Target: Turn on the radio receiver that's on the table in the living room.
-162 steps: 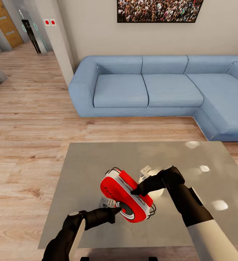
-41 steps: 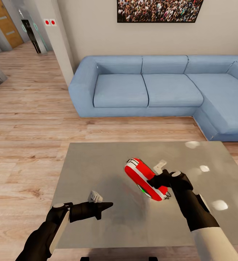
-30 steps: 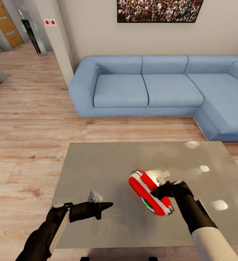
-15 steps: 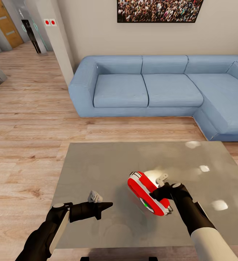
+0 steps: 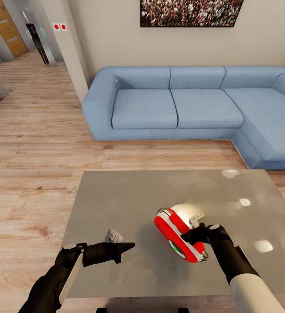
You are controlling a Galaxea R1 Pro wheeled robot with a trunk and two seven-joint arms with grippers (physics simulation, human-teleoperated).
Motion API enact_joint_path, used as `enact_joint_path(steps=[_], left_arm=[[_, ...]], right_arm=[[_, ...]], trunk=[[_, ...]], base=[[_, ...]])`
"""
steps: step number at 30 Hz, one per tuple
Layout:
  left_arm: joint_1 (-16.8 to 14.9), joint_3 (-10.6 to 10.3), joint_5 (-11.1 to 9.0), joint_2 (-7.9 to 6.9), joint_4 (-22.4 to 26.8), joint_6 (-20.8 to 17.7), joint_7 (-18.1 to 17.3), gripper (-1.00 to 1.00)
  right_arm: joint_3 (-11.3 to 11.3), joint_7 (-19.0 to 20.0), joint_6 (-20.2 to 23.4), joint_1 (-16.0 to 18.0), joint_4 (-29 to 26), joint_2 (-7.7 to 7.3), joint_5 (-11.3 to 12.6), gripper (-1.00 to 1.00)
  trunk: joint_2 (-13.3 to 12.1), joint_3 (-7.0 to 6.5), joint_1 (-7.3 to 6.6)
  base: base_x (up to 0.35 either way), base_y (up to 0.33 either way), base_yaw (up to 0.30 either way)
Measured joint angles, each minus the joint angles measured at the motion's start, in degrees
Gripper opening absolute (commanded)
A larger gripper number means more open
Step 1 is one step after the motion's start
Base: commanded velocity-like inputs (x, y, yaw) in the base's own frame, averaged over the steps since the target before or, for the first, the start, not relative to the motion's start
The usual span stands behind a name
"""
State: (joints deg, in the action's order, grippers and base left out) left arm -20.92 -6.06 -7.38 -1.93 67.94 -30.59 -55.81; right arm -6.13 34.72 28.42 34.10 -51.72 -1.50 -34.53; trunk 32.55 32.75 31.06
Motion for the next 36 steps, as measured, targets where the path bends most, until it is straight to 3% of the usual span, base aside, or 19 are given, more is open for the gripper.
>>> enact_joint_path(steps=[9, 18, 31, 36], left_arm=[[0.0, 0.0, 0.0, 0.0, 0.0, 0.0, 0.0, -1.0], [0.0, 0.0, 0.1, 0.01, 0.1, 0.0, 0.0, -1.0], [0.0, 0.0, 0.1, 0.05, 0.1, 0.0, -0.1, -1.0], [0.0, 0.0, 0.1, 0.08, 0.1, 0.0, 0.0, -1.0]], right_arm=[[-0.4, -0.5, -0.4, 0.0, 0.2, 0.06, 0.1, -1.0], [-1.2, -2.5, -4.9, 0.0, 4.0, 0.09, 0.1, -1.0], [-1.2, -2.5, -5.0, 0.0, 4.1, 0.09, 0.7, -1.0], [-1.2, -3.1, -7.3, 0.0, 7.5, 0.09, 1.1, -1.0]], trunk=[[0.0, 0.0, 0.0], [0.0, 0.0, 0.0], [0.0, 0.0, 0.0], [0.0, -0.01, -0.02]], base=[[0.0, 0.0, 0.0], [0.0, 0.0, 0.0], [0.0, 0.0, 0.0], [0.0, 0.0, 0.0]])
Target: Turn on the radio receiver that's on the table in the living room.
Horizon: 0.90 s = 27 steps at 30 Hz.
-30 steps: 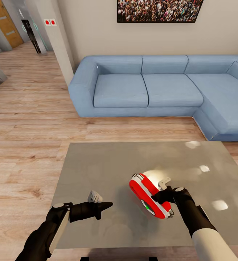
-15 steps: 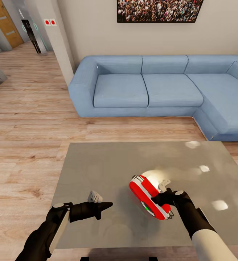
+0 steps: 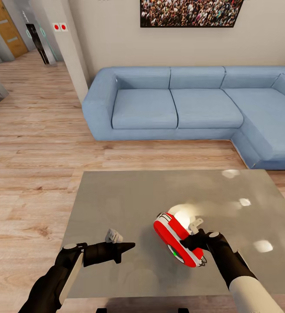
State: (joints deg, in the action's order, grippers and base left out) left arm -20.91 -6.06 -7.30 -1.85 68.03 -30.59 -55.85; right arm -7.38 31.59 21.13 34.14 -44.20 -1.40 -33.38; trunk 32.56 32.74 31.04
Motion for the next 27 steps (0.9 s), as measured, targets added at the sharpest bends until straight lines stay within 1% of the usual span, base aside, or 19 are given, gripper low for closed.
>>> enact_joint_path(steps=[7, 8, 9, 13, 27], left_arm=[[0.0, 0.0, 0.0, 0.01, 0.0, 0.0, 0.0, -1.0], [0.0, 0.0, 0.0, 0.01, 0.0, 0.0, 0.0, -1.0], [0.0, 0.0, 0.0, 0.01, 0.0, 0.0, 0.0, -1.0], [0.0, 0.0, 0.0, 0.01, 0.0, 0.0, 0.0, -1.0], [0.0, 0.0, 0.0, 0.01, 0.0, 0.0, 0.0, -1.0]], right_arm=[[-0.2, -0.2, -0.2, 0.0, 0.2, -0.06, 0.5, -1.0], [-0.3, -0.2, -0.2, 0.0, 0.2, -0.07, 0.5, 1.0], [-0.4, -0.4, -0.6, 0.0, 0.8, -0.09, -0.1, 1.0], [-1.0, -0.5, -0.7, 0.0, 0.9, -0.09, -0.1, 1.0], [-1.1, -0.4, -0.7, 0.0, 0.9, -0.09, -0.2, 1.0]], trunk=[[0.0, 0.0, -0.01], [0.0, 0.0, -0.01], [0.0, 0.01, 0.02], [0.0, 0.01, 0.01], [0.0, 0.01, 0.01]], base=[[0.0, 0.0, 0.0], [0.0, 0.0, 0.0], [0.0, 0.0, 0.0], [0.0, 0.0, 0.0], [0.0, 0.0, 0.0]])
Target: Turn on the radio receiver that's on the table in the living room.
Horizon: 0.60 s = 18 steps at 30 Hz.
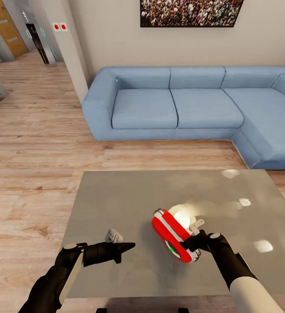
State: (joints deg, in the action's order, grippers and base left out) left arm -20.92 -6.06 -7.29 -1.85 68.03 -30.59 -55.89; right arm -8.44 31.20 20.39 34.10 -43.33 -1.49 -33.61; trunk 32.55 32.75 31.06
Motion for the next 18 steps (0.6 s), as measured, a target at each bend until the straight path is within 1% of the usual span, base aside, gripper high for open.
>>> enact_joint_path(steps=[13, 15, 18], left_arm=[[0.0, 0.0, 0.0, -0.02, 0.0, 0.0, 0.0, -1.0], [0.0, 0.0, 0.0, -0.01, 0.0, 0.0, 0.0, -1.0], [0.0, 0.0, 0.0, 0.0, 0.0, 0.0, 0.1, -1.0]], right_arm=[[0.2, 0.9, 0.0, 0.0, 0.0, 0.0, -0.1, 1.0], [0.4, 1.9, 0.0, 0.0, -0.1, 0.0, -0.1, 1.0], [0.4, 6.9, 0.4, 0.0, -0.6, 0.0, -0.2, 1.0]], trunk=[[0.0, 0.0, 0.0], [0.0, 0.0, 0.0], [0.0, 0.0, 0.0]], base=[[0.0, 0.0, 0.0], [0.0, 0.0, 0.0], [0.0, 0.0, 0.0]])
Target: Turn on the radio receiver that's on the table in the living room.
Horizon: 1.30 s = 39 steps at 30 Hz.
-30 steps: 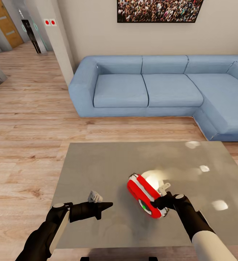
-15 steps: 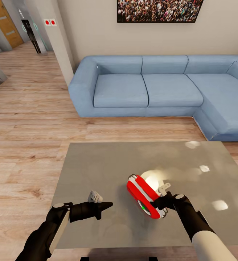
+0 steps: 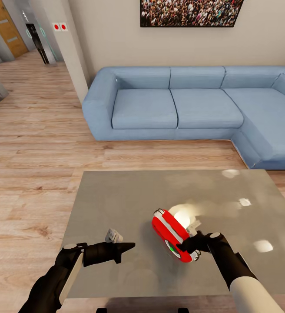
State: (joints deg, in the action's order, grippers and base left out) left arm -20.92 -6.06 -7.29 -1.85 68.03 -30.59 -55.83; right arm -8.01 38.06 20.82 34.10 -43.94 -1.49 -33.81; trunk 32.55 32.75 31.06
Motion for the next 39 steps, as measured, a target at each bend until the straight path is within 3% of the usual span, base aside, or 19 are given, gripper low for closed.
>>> enact_joint_path(steps=[4, 10, 13, 18, 29, 32, 36, 39], left_arm=[[0.0, 0.0, 0.0, 0.0, 0.0, 0.0, 0.0, -1.0], [0.0, 0.0, 0.0, 0.0, 0.0, 0.0, 0.0, -1.0], [0.0, 0.1, 0.0, 0.0, 0.0, 0.0, 0.0, -1.0], [0.0, 0.1, -0.1, -0.05, 0.0, -0.1, 0.0, -1.0], [0.0, 0.3, -0.3, -0.09, 0.2, -0.2, -0.1, -1.0], [0.0, 0.3, -0.3, -0.09, 0.3, -0.2, -0.1, -1.0], [0.0, 0.4, -0.3, -0.09, 0.3, -0.2, -0.1, -1.0], [0.0, 0.4, -0.3, -0.03, 0.2, -0.2, 0.0, -1.0]], right_arm=[[0.0, 4.9, 0.9, 0.0, -1.8, 0.0, 0.0, 1.0], [0.3, 6.7, 14.4, 0.0, -16.7, -0.07, 0.0, 1.0], [0.3, 8.8, 18.0, 0.0, -21.2, -0.14, -0.1, 1.0], [0.4, 11.8, 21.6, 0.0, -25.7, -0.24, -0.5, 1.0], [0.5, 12.7, 27.7, 0.0, -33.7, -0.64, -1.0, 1.0], [0.5, 12.7, 28.2, 0.0, -35.0, -0.75, -2.7, 1.0], [0.5, 12.7, 28.4, 0.0, -35.5, -0.47, -7.0, 1.0], [0.4, 12.7, 28.3, -1.2, -36.5, -0.44, -8.5, 1.0]], trunk=[[0.0, 0.0, 0.0], [0.0, 0.0, 0.0], [0.0, 0.0, 0.0], [0.0, 0.0, 0.0], [0.0, 0.0, 0.0], [0.0, 0.0, 0.0], [0.0, 0.0, 0.0], [0.0, 0.0, 0.0]], base=[[0.0, 0.0, 0.0], [0.0, 0.0, 0.0], [0.0, 0.0, 0.0], [0.0, 0.0, 0.0], [0.0, 0.0, 0.0], [0.0, 0.0, 0.0], [0.0, 0.0, 0.0], [0.0, 0.0, 0.0]])
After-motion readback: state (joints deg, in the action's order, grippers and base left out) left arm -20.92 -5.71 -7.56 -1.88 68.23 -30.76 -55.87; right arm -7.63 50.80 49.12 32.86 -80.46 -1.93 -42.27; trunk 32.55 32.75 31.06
